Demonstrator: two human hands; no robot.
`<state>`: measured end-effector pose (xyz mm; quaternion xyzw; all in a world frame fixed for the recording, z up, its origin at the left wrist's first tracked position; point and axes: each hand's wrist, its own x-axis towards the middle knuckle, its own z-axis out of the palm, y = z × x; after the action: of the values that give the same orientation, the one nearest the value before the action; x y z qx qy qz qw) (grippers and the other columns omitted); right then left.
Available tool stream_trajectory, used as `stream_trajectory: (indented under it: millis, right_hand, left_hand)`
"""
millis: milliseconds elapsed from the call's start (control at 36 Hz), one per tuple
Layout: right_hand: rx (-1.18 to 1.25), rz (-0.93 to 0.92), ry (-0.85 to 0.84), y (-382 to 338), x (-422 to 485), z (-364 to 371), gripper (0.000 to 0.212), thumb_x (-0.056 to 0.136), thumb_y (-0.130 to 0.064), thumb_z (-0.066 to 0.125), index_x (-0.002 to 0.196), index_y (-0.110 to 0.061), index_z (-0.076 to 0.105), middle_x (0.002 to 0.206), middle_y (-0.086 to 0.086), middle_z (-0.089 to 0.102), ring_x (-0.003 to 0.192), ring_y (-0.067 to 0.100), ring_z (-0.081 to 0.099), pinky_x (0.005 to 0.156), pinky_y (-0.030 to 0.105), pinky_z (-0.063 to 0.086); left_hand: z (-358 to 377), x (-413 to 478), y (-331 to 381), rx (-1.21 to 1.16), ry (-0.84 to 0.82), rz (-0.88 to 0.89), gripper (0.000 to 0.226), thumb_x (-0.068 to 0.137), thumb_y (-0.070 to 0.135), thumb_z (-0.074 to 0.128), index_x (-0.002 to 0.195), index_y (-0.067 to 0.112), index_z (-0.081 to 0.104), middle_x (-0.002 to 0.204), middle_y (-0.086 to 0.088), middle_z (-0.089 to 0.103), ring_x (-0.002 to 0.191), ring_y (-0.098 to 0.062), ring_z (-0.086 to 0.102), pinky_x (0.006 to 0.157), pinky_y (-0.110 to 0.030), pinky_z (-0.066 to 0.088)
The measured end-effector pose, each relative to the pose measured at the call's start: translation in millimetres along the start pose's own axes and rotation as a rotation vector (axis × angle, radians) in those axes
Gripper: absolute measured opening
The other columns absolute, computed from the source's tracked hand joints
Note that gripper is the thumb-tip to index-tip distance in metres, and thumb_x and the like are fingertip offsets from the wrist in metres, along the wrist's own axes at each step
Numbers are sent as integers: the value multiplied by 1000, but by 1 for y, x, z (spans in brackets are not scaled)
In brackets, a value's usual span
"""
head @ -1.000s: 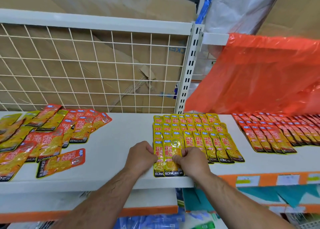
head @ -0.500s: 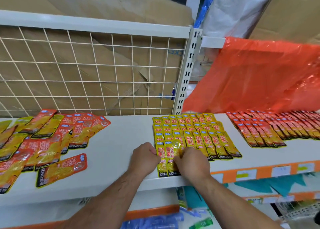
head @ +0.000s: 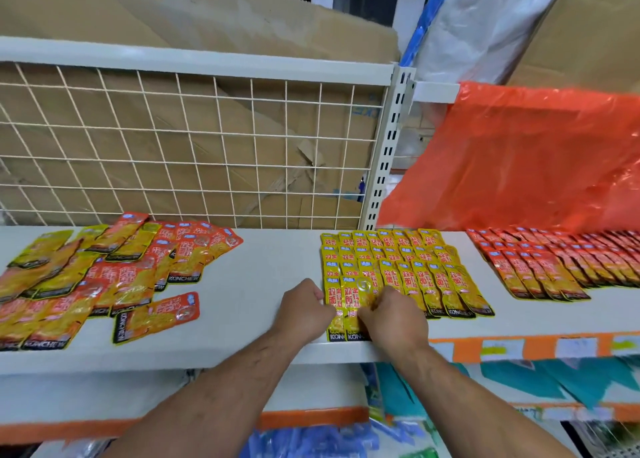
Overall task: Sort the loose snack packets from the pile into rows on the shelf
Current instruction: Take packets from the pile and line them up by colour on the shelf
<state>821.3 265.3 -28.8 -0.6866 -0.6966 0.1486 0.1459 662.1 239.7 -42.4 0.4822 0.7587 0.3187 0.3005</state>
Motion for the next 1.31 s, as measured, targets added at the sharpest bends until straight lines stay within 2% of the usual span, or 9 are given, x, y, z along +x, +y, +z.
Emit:
stream_trajectory:
  millis: [111, 222, 306, 528, 833, 944, 1056, 1167, 1306]
  right_hand:
    - [-15, -82, -4, 3, -1, -4, 21, 86, -34, 60, 91, -15, 55, 93, 6, 65, 82, 28, 60, 61, 31, 41]
    - [-48, -137, 19, 1, -3, -7, 25, 86, -32, 57, 105, -15, 60, 106, 8, 61, 97, 32, 62, 72, 35, 48]
    - [-60, -244, 44, -7, -11, -4, 25, 86, -33, 56, 103, -16, 62, 105, 7, 63, 99, 32, 60, 72, 35, 49]
    - [10, -466, -95, -55, -47, 21, 35, 84, -37, 61, 115, -21, 63, 117, 4, 60, 112, 26, 57, 85, 35, 49]
    - [-40, -673, -203, -147, -56, 57, 36, 87, -36, 52, 120, -22, 62, 119, 2, 59, 113, 23, 54, 88, 33, 47]
    - [-10, -685, -215, -192, -53, 80, 33, 88, -39, 54, 114, -23, 64, 114, 0, 61, 108, 20, 57, 84, 32, 49]
    - [-27, -693, -241, -237, -49, 108, 34, 85, -54, 58, 99, -24, 61, 100, 2, 59, 97, 25, 60, 72, 33, 46]
    - [-121, -642, -336, -257, -41, 120, 63, 76, -71, 62, 120, -26, 56, 117, 0, 54, 112, 25, 54, 82, 34, 45]
    - [-165, -569, -442, -274, -26, 124, 66, 70, -63, 76, 119, -25, 54, 117, 1, 48, 111, 26, 53, 90, 37, 48]
  left_hand:
    - [-8, -20, -1, 156, 39, 52, 28, 83, 30, 66, 106, 17, 56, 101, 1, 63, 88, -16, 57, 70, -25, 41]
    - [-20, -41, -14, 331, 108, 116, 37, 87, 35, 60, 121, 20, 55, 116, 0, 59, 107, -18, 54, 85, -27, 44]
    - [-34, -59, -24, 386, 167, 129, 41, 88, 35, 57, 127, 22, 54, 123, 1, 58, 114, -19, 50, 94, -30, 43]
    - [-72, -96, -49, 444, 238, 76, 44, 89, 35, 56, 131, 21, 53, 129, 1, 57, 117, -20, 49, 98, -32, 42]
    - [-139, -91, -108, 379, 293, 16, 47, 91, 35, 58, 136, 23, 53, 137, 2, 54, 127, -19, 45, 105, -33, 40]
    - [-174, -72, -137, 427, 298, -19, 37, 92, 36, 54, 126, 20, 57, 125, -2, 58, 117, -23, 49, 94, -35, 46]
    - [-214, -45, -166, 448, 319, -43, 33, 96, 26, 51, 127, 17, 58, 121, -4, 60, 110, -24, 53, 85, -37, 50]
    - [-239, -21, -182, 487, 331, -67, 29, 91, 15, 53, 118, 12, 62, 116, -8, 62, 102, -25, 58, 80, -37, 52]
    - [-258, 6, -189, 472, 267, -79, 21, 94, 32, 55, 93, 11, 54, 99, -8, 64, 78, -21, 55, 63, -31, 44]
